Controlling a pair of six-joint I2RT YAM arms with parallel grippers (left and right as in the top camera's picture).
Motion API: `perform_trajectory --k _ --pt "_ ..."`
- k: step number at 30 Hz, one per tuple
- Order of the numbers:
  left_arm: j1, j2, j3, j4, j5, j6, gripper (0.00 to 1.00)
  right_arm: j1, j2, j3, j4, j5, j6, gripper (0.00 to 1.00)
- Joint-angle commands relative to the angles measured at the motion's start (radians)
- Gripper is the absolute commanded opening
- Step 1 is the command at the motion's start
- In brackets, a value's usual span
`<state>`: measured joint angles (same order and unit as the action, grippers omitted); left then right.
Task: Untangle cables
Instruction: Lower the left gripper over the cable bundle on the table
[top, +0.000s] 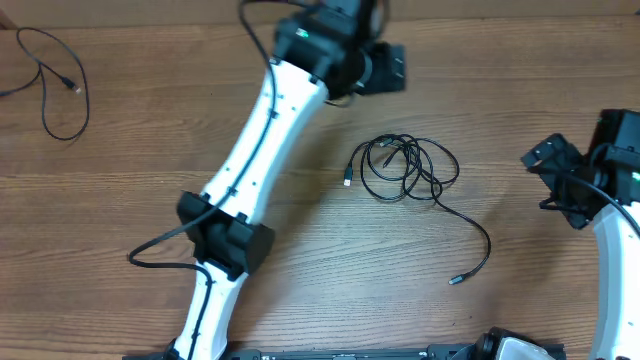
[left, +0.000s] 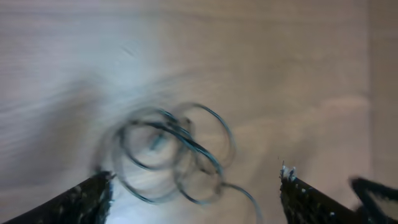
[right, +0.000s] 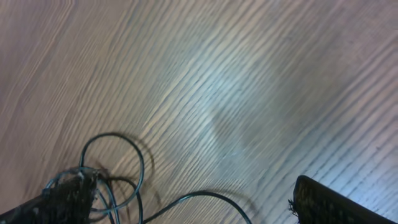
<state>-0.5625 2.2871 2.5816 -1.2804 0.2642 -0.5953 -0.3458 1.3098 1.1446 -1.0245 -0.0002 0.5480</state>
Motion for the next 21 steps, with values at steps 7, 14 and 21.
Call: perform_trajectory --k 7,14,21 --pt "-0.099 -0.034 -0.106 0.067 0.158 -0.142 0.81 -0.023 -0.025 0.027 0.000 -0.001 0.028 1.00" --pt "-0.117 -0.034 -0.307 0.243 0.297 -0.256 0.72 -0.023 -0.025 0.027 0.005 -0.001 0.028 1.00" --pt "-0.146 -0.034 -0.430 0.298 0.295 -0.410 0.58 -0.023 -0.024 0.027 0.000 -0.001 0.027 1.00"
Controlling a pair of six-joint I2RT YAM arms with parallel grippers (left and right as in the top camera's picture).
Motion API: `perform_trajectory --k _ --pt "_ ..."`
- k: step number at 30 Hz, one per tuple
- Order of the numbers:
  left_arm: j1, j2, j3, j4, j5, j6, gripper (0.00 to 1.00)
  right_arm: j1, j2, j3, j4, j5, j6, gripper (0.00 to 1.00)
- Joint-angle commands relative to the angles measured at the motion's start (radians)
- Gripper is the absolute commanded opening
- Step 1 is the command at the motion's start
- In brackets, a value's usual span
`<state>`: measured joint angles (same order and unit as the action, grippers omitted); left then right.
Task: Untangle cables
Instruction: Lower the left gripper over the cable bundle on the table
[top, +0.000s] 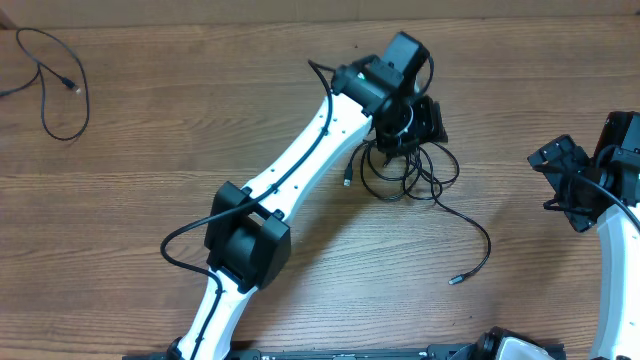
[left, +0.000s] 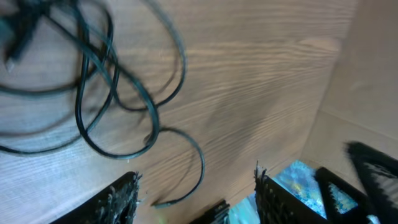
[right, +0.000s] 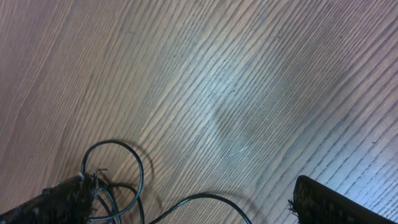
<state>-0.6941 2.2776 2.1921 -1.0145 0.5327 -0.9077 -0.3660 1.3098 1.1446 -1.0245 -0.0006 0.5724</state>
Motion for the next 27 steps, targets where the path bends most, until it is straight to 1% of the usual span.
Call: perform_trajectory --k 1,2,3,9,12,14,17,22,27 --pt "-0.019 -0.024 -0.051 0.054 0.026 -0.114 0.56 -0.003 -0.024 0.027 0.000 -0.001 0.003 1.00" --pt "-0.024 -0.024 -0.058 0.074 0.025 -0.125 0.54 -0.003 -0.024 0.027 0.004 -0.001 0.003 1.00" --pt "-0.034 -0.024 -0.064 0.092 -0.014 -0.125 0.55 -0.003 -0.024 0.027 0.004 -0.001 0.003 1.00" --pt "-0.062 -0.024 -0.077 0.085 -0.149 -0.158 0.55 -0.003 -0.024 0.027 0.005 -0.001 0.003 1.00" --pt "-0.065 -0.022 -0.077 0.079 -0.190 -0.155 0.55 -0.003 -0.024 0.027 -0.001 -0.001 0.003 1.00" --pt "-0.066 -0.017 -0.077 0.080 -0.194 -0.155 0.52 -0.003 -0.024 0.027 -0.002 -0.001 0.003 1.00" --pt "-0.068 0.003 -0.077 0.105 -0.200 -0.155 0.52 -0.003 -0.024 0.027 -0.002 -0.001 0.003 1.00" --pt "-0.072 0.053 -0.077 0.167 -0.166 -0.156 0.52 -0.003 -0.024 0.027 -0.003 -0.001 0.003 1.00" --pt "-0.070 0.060 -0.077 0.165 -0.199 -0.154 0.52 -0.003 -0.024 0.027 -0.003 -0.001 0.003 1.00"
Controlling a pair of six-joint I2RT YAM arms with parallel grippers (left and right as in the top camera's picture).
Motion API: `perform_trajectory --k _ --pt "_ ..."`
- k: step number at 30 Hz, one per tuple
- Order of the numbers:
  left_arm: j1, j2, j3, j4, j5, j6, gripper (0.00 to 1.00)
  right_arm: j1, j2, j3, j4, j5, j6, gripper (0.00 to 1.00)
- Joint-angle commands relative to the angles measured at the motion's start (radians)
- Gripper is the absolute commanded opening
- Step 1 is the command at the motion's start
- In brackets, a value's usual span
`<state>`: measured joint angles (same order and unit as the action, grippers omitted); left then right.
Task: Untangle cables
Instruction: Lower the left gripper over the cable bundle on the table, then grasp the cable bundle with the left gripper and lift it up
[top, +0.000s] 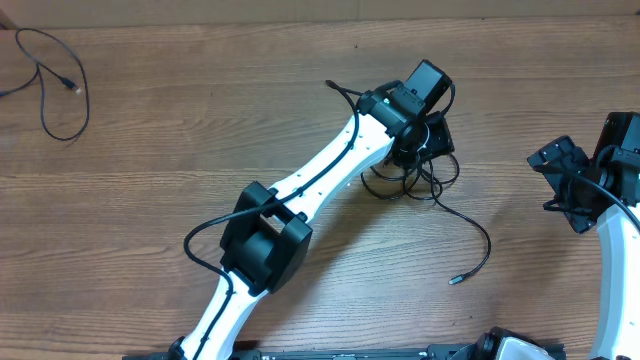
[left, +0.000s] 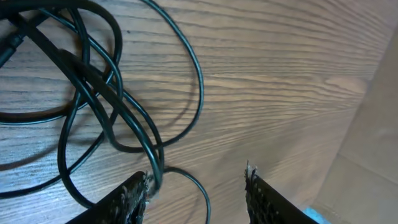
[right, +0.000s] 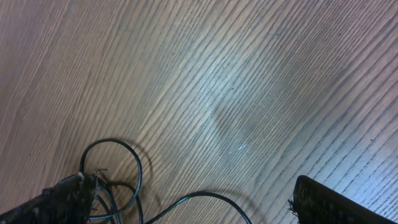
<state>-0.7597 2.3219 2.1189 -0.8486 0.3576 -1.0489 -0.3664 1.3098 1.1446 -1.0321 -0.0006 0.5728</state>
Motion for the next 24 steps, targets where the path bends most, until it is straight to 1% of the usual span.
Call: perform_trajectory --k 1,5,6,8,11,15,16,18,19,20,22,24 --pt "-0.004 0.016 -0.004 -0.006 -0.035 -0.013 0.52 -0.002 -0.024 0.027 0.004 -0.001 0.003 1.00" --pt "-0.010 0.028 -0.004 -0.011 -0.039 -0.015 0.51 -0.002 -0.024 0.027 0.004 -0.001 0.003 1.00" --pt "-0.014 0.035 -0.004 -0.008 -0.045 -0.029 0.49 -0.002 -0.024 0.027 0.004 -0.001 0.003 1.00" --pt "-0.020 0.042 -0.004 -0.004 -0.045 -0.039 0.48 -0.002 -0.024 0.027 0.004 -0.001 0.003 1.00" --pt "-0.032 0.060 -0.004 0.010 -0.045 -0.101 0.46 -0.002 -0.024 0.027 0.004 -0.001 0.003 1.00" --pt "-0.053 0.093 -0.004 0.045 -0.047 -0.121 0.45 -0.002 -0.024 0.027 -0.006 -0.001 0.003 1.00" --pt "-0.054 0.100 -0.004 0.045 -0.049 -0.126 0.36 -0.002 -0.024 0.027 -0.008 -0.001 0.003 1.00" --pt "-0.051 0.101 -0.004 0.049 -0.076 -0.125 0.15 -0.002 -0.024 0.027 -0.010 -0.001 0.003 1.00" --pt "-0.045 0.101 -0.004 0.051 -0.086 -0.115 0.09 -0.002 -0.024 0.027 -0.010 -0.001 0.003 1.00" --pt "-0.036 0.101 -0.004 0.060 -0.087 -0.093 0.04 -0.002 -0.024 0.027 -0.010 -0.002 0.003 1.00" --pt "-0.014 0.101 -0.003 0.075 -0.071 -0.041 0.04 -0.002 -0.024 0.027 -0.010 -0.004 0.003 1.00" --pt "0.018 0.101 0.010 0.109 0.016 0.066 0.04 -0.002 -0.024 0.027 -0.009 -0.038 0.003 1.00"
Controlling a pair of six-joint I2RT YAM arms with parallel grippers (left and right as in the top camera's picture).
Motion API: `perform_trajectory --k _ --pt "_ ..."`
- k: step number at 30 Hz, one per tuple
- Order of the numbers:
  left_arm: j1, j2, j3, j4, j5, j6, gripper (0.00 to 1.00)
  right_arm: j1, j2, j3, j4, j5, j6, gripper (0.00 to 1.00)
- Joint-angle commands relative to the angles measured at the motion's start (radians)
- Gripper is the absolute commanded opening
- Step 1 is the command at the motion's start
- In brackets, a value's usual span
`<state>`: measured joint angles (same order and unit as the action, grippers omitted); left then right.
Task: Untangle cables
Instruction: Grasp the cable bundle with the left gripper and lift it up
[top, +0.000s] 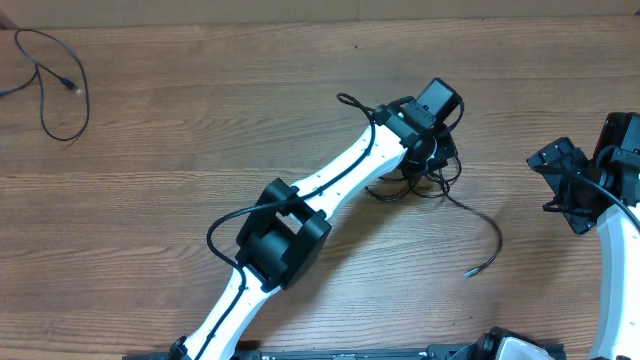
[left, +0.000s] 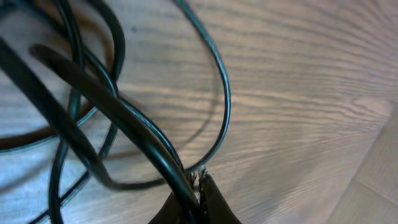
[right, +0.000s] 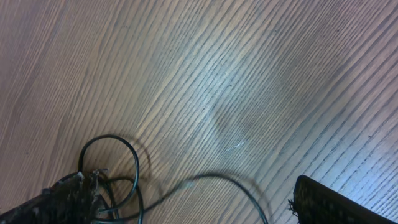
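Note:
The black cable tangle lies right of the table's middle, partly under my left wrist. Its loose tail curves right and ends in a small plug. My left gripper is down on the tangle's right side. In the left wrist view the left gripper is shut on one thick black strand, with thinner loops behind it. My right gripper hangs near the right edge, apart from the tangle. The right gripper is open, with a cable loop beside its left finger.
A second, separate thin black cable lies loose at the far left back corner. The bare wooden table stretches between it and the tangle. My left arm spans diagonally from the front edge to the tangle.
My left gripper has shut on a strand of the tangle; before, its jaws stood open astride it. The loose tail and its plug have shifted to the right. The right arm has not moved.
My left gripper was open at the back of the table, away from the tangle. Then it was over the tangle's top, still open. Then it sat lower at the tangle's right side with a strand between its jaws, and now it grips that strand.

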<state>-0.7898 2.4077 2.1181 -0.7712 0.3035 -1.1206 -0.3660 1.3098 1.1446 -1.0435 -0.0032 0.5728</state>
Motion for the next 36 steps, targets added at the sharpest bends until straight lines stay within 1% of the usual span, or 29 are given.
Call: perform_trajectory --k 1,5,7,9,15,21,24,26,27,29,33,35,36 --pt "0.066 0.016 0.023 0.047 0.133 0.199 0.04 -0.003 -0.024 0.027 0.008 -0.060 0.003 1.00" --pt "0.129 0.016 0.101 0.018 0.299 0.389 0.04 -0.003 -0.023 0.027 0.023 -0.127 0.003 1.00" --pt "0.144 0.015 0.135 -0.011 0.328 0.439 0.04 -0.003 -0.023 0.027 0.024 -0.154 0.003 1.00" --pt "0.164 0.014 0.220 -0.078 0.352 0.513 0.04 -0.003 -0.023 0.026 0.023 -0.229 0.003 1.00" --pt "0.168 0.014 0.434 -0.228 0.352 0.602 0.04 -0.002 -0.023 0.012 0.029 -0.408 0.003 1.00" --pt "0.165 0.012 0.608 -0.343 0.352 0.605 0.04 0.001 -0.019 0.000 0.036 -0.447 0.003 1.00" --pt "0.165 0.012 0.689 -0.426 0.352 0.698 0.04 0.001 -0.007 0.000 0.058 -0.451 0.003 1.00" --pt "0.165 0.012 0.759 -0.496 0.352 0.784 0.04 0.002 0.010 -0.001 0.103 -0.515 0.003 1.00" --pt "0.165 0.012 0.791 -0.516 0.352 0.806 0.04 0.006 0.025 -0.001 0.134 -0.568 0.003 1.00" --pt "0.163 0.012 0.845 -0.531 0.355 0.815 0.04 0.032 0.053 -0.001 0.169 -0.637 0.004 1.00" --pt "0.150 0.012 0.883 -0.533 0.359 0.835 0.04 0.131 0.105 -0.001 0.215 -0.653 0.003 1.00" --pt "0.146 0.012 0.883 -0.541 0.358 0.848 0.04 0.168 0.115 -0.001 0.220 -0.653 0.003 0.96" --pt "0.146 0.012 0.883 -0.541 0.359 0.846 0.04 0.200 0.118 -0.001 0.220 -0.653 0.003 0.91"
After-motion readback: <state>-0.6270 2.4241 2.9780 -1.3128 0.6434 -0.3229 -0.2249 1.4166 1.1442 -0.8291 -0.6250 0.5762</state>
